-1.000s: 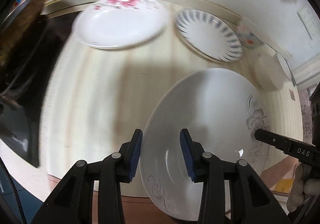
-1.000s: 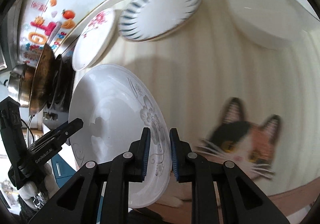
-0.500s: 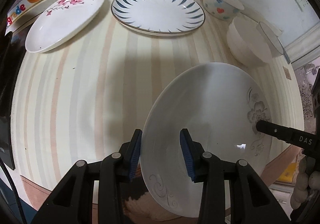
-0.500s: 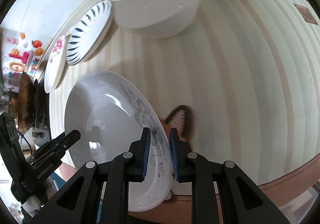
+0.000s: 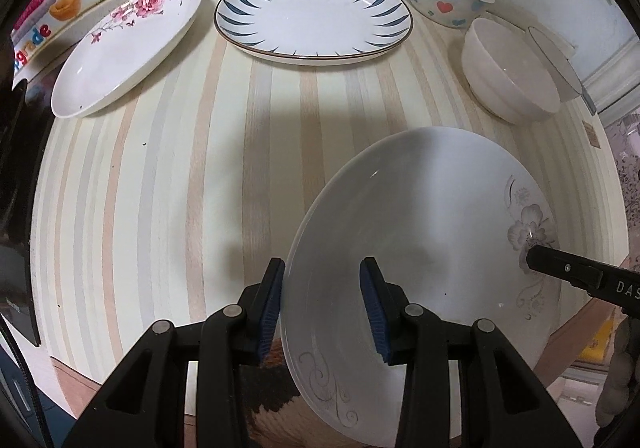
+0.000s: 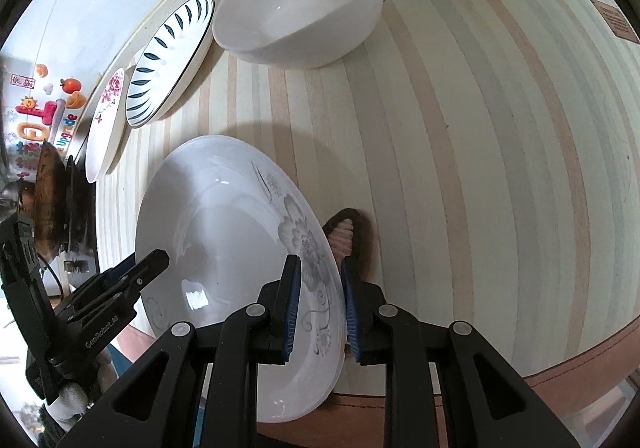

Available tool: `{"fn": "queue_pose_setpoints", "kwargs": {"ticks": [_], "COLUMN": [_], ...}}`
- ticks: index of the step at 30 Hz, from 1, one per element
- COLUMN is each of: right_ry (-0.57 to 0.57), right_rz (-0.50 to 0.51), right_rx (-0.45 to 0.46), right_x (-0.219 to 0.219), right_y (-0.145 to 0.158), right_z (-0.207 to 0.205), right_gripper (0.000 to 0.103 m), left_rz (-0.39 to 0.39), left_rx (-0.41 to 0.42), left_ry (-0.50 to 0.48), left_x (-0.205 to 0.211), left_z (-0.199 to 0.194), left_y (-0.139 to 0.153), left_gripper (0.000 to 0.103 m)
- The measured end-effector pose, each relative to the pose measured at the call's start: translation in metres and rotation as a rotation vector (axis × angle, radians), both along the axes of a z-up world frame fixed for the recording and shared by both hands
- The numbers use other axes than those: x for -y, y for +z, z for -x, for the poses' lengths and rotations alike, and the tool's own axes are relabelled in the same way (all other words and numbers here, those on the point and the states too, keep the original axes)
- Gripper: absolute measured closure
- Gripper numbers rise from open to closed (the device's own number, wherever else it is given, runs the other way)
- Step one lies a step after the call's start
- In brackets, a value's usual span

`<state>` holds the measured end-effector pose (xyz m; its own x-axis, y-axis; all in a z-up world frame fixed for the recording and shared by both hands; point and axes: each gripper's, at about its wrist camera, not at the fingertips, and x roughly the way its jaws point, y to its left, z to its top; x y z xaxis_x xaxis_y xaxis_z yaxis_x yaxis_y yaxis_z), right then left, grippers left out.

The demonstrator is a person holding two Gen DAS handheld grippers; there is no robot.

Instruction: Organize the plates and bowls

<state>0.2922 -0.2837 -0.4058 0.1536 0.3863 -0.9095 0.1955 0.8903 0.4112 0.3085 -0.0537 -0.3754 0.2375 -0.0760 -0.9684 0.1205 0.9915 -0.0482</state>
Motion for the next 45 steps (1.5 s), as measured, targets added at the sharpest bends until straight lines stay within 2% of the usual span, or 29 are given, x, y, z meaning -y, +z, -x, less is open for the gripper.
{"fn": "queue_pose_setpoints", "kwargs": {"ticks": [4, 7, 11, 14, 15, 19, 22, 24, 28, 33, 35, 37, 39, 41, 45], "right_ry": [0.012, 0.013, 0.035, 0.082, 0.109, 0.209, 0.265, 0.296, 0.338, 0.35, 0.369, 0.371, 0.36, 0.359, 0.343], "right_rz": [-0.022, -0.048, -0.045, -0.078, -0.088, -0.121, -0.118, -0.094, -0.073, -0.036, -0.024, -0.014, -0.027, -0.036, -0.048], "right_rx": [-0.011, -0.023, 0.007, 0.079, 0.109, 0.196, 0.228, 0.233, 0.213, 0.177, 0.177, 0.166, 0.157, 0.158, 0.174], "right_x": [-0.001, 0.004, 0.012, 0.002, -0.008, -0.061, -0.112, -0.147, -0.216, -0.265, -0.279, -0.289, -0.294, -0.298, -0.294], "right_y": [-0.003, -0.001, 0.026, 0.062, 0.078, 0.118, 0.127, 0.124, 0.096, 0.055, 0.042, 0.029, 0.016, 0.009, 0.008], "right_z": [-0.001, -0.002, -0.001, -0.006, -0.013, -0.064, -0.115, -0.147, -0.225, -0.294, -0.309, -0.322, -0.332, -0.337, -0.337], "right_gripper": [0.077, 0.076, 0.069, 0.059, 0.058, 0.051, 0.051, 0.051, 0.051, 0.052, 0.057, 0.062, 0.079, 0.086, 0.087], "left_rz": [-0.015, -0.032, -0.003, 0.007, 0.003, 0.005, 0.022, 0.007, -0.019, -0.059, -0.027, -0.017, -0.018, -0.024, -0.007], "left_rx": [0.006, 0.016, 0.093, 0.152, 0.166, 0.174, 0.181, 0.185, 0.168, 0.15, 0.145, 0.154, 0.163, 0.175, 0.182], "left_ry": [0.0, 0.039, 0.127, 0.208, 0.24, 0.358, 0.421, 0.443, 0.462, 0.452, 0.454, 0.461, 0.474, 0.478, 0.482], "left_x": [0.002, -0.01, -0.04, -0.072, -0.084, -0.134, -0.171, -0.189, -0.213, -0.225, -0.229, -0.232, -0.237, -0.24, -0.241], "left_z": [0.003, 0.005, 0.011, 0.004, -0.009, -0.046, -0.071, -0.09, -0.116, -0.13, -0.129, -0.129, -0.125, -0.119, -0.105], "left_y": [0.0, 0.012, 0.059, 0.087, 0.09, 0.084, 0.073, 0.064, 0.041, 0.022, 0.018, 0.016, 0.013, 0.014, 0.018], "left_gripper": [0.068, 0.068, 0.066, 0.053, 0.049, 0.048, 0.048, 0.048, 0.049, 0.049, 0.049, 0.055, 0.064, 0.071, 0.075]}}
